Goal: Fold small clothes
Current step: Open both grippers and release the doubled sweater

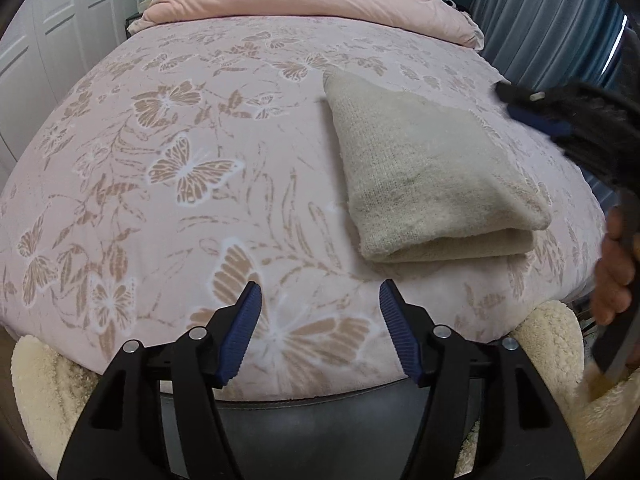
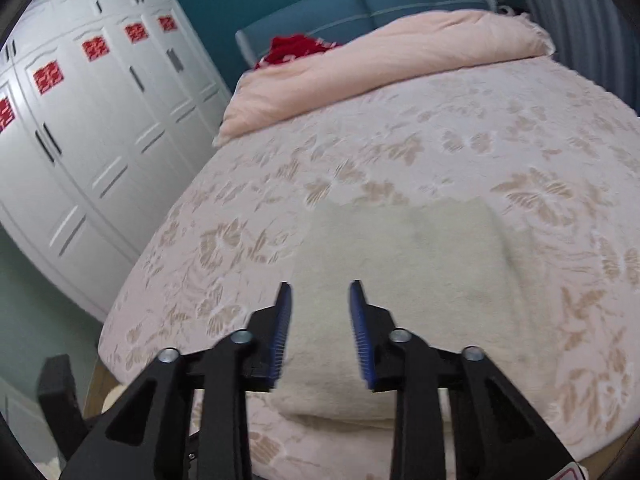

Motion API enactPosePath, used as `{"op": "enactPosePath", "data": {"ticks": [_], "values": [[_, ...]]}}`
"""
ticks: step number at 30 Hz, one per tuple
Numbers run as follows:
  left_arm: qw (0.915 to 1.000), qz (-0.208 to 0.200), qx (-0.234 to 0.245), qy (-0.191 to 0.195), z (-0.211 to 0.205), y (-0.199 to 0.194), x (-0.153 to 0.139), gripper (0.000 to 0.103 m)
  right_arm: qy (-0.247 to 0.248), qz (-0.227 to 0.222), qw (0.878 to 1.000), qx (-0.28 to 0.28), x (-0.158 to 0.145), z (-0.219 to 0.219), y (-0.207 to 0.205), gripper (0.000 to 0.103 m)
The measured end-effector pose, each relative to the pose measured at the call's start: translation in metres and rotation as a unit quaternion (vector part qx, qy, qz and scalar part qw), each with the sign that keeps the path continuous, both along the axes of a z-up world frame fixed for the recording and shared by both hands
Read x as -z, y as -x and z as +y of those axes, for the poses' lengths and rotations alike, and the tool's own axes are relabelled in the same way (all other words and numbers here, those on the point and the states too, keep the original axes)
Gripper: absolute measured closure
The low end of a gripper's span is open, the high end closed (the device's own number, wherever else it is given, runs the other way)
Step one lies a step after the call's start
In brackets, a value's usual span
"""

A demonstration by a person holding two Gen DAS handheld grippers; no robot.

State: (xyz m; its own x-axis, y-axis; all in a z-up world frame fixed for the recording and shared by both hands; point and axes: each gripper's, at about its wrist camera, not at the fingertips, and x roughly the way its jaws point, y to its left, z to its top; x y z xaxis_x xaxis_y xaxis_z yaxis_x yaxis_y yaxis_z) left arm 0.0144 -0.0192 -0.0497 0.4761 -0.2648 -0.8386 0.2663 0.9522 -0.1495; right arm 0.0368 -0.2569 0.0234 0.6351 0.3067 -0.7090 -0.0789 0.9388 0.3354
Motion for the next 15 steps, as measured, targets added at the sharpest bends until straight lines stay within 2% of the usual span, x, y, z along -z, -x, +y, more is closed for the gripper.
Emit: {"op": "enactPosePath", "data": {"ticks": [2,3,4,5,6,8,9,10,12,15], "values": [[0.9999,-0.011,0.006,-0.009,-0.002,0.004,-0.004,0.038,0.043,0.093,0.994,-0.021,0.063,0.023,-0.018,0.101],[0.9999,-0.013,0.007,-0.009,-0.001,0.004,-0.006,0.038,0.044,0.127,0.991,-0.029,0.095,0.026,-0.019,0.103],[0.9999,-0.011,0.006,-0.007,0.0,0.003,-0.007,0.038,-0.021,0.104,0.994,-0.008,0.086,0.014,-0.006,0.103],[0.9999,-0.008,0.004,-0.003,0.001,0.002,-0.009,0.037,-0.049,0.104,0.993,0.006,0.073,0.003,-0.003,0.103],[0.9999,-0.009,0.004,0.004,0.003,0.001,-0.01,0.034,-0.07,0.086,0.993,0.031,0.057,-0.013,0.002,0.098],[0.9999,-0.01,-0.004,0.01,0.006,-0.002,-0.011,0.025,-0.073,0.043,0.993,0.079,0.031,-0.047,0.009,0.078],[0.9998,-0.009,-0.008,0.015,0.006,-0.003,-0.011,0.024,-0.061,0.034,0.992,0.107,0.022,-0.066,0.01,0.053],[0.9996,-0.004,-0.009,0.025,0.006,-0.006,-0.009,0.024,-0.045,0.029,0.989,0.135,0.018,-0.083,0.009,0.038],[0.9995,0.004,-0.01,0.029,0.001,-0.009,-0.006,0.024,-0.037,0.052,0.984,0.164,0.025,-0.114,0.002,0.037],[0.9997,0.003,0.001,0.026,-0.01,-0.008,-0.006,0.024,-0.045,0.13,0.978,0.157,0.062,-0.129,-0.02,0.037]]}}
